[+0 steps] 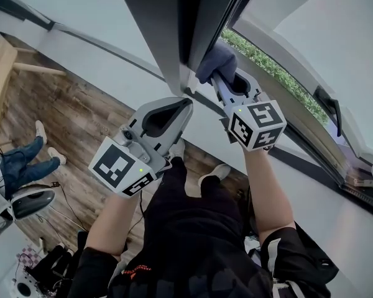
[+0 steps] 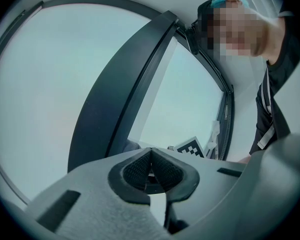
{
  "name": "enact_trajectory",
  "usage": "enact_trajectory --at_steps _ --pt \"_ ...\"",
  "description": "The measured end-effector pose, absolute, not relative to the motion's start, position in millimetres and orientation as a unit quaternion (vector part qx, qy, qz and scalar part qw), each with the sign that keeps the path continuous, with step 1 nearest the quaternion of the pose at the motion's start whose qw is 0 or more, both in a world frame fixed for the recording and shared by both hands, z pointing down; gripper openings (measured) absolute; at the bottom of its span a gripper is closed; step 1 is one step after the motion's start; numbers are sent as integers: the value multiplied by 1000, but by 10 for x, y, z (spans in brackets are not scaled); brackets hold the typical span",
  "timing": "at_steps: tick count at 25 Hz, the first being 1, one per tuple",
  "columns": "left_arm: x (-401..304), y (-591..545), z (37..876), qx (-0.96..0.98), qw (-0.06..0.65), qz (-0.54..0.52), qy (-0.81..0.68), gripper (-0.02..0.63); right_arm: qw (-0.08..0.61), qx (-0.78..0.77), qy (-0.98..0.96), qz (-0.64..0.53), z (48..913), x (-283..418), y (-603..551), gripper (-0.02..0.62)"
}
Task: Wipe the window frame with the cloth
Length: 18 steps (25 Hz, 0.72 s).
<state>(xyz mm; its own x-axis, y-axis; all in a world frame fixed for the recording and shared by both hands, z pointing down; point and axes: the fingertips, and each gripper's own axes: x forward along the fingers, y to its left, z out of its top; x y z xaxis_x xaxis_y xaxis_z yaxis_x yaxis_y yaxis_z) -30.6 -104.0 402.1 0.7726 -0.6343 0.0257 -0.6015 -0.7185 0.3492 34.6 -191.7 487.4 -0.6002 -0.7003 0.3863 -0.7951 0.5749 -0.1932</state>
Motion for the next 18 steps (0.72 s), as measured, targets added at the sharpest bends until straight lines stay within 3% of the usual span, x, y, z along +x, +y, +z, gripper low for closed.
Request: enact_trajectory --at_steps 18 --pt "-322 -1003 3554 929 133 -61 -339 20 103 437 -883 137 4198 499 -1876 80"
